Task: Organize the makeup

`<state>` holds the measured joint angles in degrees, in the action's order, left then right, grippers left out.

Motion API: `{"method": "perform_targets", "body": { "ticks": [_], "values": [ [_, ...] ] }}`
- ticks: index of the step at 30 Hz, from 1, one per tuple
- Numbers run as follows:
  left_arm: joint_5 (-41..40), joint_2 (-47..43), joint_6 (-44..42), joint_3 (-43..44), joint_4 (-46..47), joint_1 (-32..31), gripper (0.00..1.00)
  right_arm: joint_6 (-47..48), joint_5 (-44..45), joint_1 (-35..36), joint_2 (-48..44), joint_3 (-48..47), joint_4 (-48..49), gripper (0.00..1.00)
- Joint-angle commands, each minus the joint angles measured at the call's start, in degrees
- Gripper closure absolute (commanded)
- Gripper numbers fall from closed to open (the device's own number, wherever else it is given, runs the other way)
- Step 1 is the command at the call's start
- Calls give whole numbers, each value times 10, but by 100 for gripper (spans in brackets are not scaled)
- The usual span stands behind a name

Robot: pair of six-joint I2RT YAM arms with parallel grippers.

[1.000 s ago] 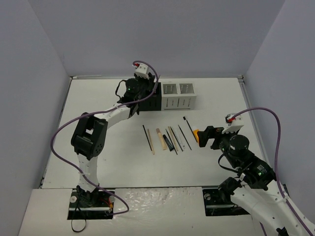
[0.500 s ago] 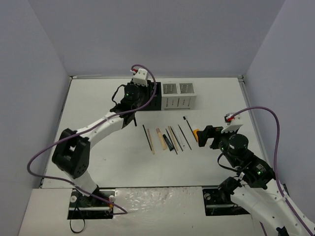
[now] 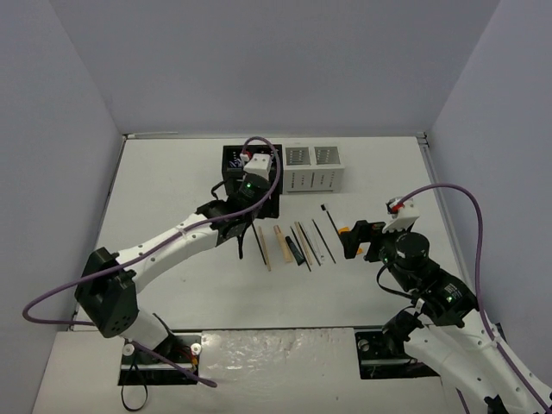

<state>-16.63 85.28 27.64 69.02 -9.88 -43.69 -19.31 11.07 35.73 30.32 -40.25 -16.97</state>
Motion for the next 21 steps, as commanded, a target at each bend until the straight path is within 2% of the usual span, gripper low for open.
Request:
{"method": "perform_targets", "body": {
  "ticks": [1,8,13,21],
  "values": [
    [1,36,128,49,-139,-14,41,2,-10,5,15,-2,40,0],
    [20,82,183,30,-156,-15,49,1,-6,11,8,-1,40,0],
    [40,114,189,26,-142,-15,64,1,-3,13,9,-1,40,0],
    [53,165,202,31,-136,-8,71,-1,0,15,5,-1,40,0]
  ]
}}
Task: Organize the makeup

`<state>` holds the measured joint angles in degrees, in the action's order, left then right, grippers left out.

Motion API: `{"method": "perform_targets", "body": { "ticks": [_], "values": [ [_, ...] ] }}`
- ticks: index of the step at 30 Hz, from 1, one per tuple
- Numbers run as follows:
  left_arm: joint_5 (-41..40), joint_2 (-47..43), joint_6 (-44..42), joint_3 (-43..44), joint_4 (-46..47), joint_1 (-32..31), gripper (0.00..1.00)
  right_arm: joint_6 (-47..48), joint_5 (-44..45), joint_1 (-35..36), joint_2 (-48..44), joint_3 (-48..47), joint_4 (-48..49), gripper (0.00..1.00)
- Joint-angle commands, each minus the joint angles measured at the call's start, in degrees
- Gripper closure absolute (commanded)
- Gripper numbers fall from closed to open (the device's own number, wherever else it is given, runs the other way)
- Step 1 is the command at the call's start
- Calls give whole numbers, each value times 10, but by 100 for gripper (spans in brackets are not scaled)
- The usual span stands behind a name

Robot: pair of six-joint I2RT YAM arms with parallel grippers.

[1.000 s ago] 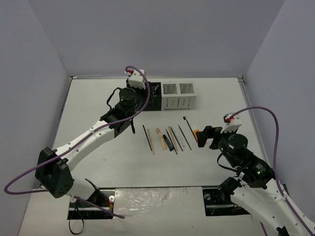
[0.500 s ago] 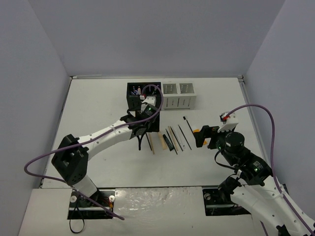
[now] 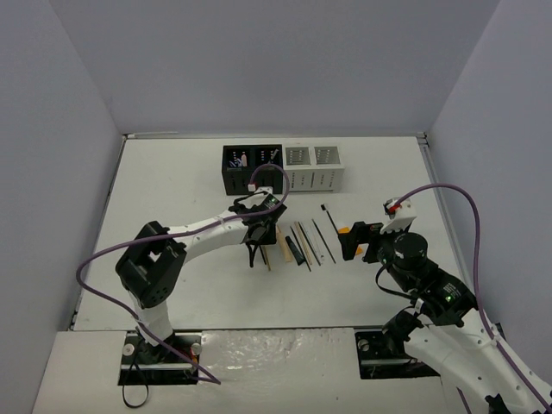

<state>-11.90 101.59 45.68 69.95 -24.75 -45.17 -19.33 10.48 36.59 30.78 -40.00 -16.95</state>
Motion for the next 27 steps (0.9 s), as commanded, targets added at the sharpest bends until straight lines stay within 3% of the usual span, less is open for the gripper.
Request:
{"method": "perform_targets", "body": {
  "ticks": [1,22,27],
  "values": [
    [7,5,24,21,15,9,71,-1,7,7,0,-3,40,0],
    [30,63,36,27,38,19,83,-4,12,10,2,-3,39,0],
    [32,61,35,31,40,19,97,-4,14,11,2,-3,39,0]
  ]
}}
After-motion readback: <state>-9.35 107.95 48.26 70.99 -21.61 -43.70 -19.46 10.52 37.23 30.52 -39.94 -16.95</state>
